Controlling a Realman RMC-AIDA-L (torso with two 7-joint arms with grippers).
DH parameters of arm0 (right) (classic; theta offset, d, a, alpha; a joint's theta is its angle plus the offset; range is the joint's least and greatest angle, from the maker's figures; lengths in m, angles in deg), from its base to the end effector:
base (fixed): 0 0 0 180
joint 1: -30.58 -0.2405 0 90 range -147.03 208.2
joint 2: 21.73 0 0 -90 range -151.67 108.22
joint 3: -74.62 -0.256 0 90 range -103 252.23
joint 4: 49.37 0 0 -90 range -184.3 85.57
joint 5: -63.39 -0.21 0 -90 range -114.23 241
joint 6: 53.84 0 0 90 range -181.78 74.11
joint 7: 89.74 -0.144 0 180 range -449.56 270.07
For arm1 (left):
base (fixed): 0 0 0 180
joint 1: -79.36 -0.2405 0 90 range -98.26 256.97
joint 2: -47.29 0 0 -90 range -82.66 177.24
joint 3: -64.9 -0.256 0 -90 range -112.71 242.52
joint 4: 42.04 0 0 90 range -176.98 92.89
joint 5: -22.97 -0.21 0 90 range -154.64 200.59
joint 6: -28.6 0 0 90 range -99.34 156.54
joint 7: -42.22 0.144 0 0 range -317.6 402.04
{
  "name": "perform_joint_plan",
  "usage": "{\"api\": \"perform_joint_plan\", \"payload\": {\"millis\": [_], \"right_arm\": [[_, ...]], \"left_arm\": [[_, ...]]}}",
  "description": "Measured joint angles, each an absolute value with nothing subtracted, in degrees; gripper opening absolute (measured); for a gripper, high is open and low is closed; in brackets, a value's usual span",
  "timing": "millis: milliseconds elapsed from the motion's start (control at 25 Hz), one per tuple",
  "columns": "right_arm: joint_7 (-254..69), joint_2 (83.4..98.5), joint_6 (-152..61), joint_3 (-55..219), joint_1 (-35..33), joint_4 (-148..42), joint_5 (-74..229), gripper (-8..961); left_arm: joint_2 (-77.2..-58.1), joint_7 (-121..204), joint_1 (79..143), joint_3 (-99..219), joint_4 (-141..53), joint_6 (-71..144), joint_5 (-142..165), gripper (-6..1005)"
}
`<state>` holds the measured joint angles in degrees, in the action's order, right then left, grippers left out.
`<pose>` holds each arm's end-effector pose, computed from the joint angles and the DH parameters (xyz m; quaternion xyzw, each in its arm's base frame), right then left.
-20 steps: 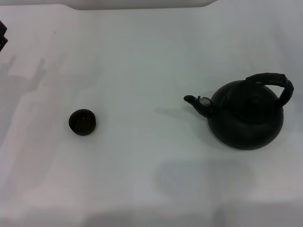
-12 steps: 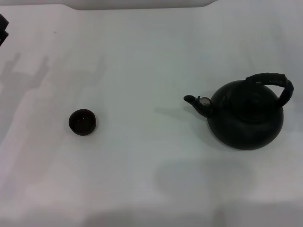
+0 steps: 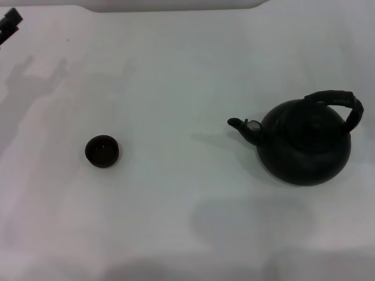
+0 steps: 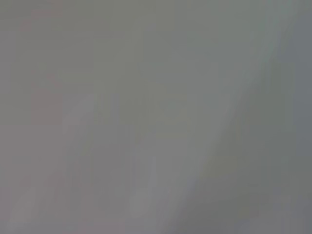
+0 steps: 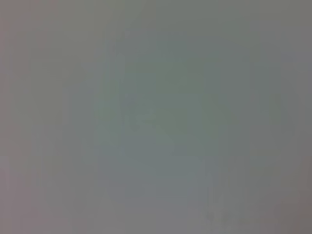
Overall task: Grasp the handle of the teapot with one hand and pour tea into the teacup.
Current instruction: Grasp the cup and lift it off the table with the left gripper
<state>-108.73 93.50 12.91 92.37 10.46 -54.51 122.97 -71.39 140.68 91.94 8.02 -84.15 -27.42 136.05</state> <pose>0.4118 0.2960 0.0673 -0.6271 0.2759 0.2389 0.6882 -0.3375 0.3338 0.0586 -0.7204 -0.4011 -0.3638 0.4334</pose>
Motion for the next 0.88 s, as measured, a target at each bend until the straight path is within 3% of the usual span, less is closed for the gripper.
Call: {"api": "perform_joint_plan", "payload": {"millis": [400, 880], "right_arm": [[-108.73, 93.50, 12.84, 92.36, 10.46, -54.46, 122.65, 836], [-108.73, 93.50, 12.78, 92.37, 9.63, -54.46, 122.61, 835]], "left_arm": [[-71.27, 91.49, 94.92, 7.98, -110.13, -26.49, 85.39, 849], [-71.30, 80.95, 100.50, 0.53, -126.46, -46.95, 65.08, 858]]}}
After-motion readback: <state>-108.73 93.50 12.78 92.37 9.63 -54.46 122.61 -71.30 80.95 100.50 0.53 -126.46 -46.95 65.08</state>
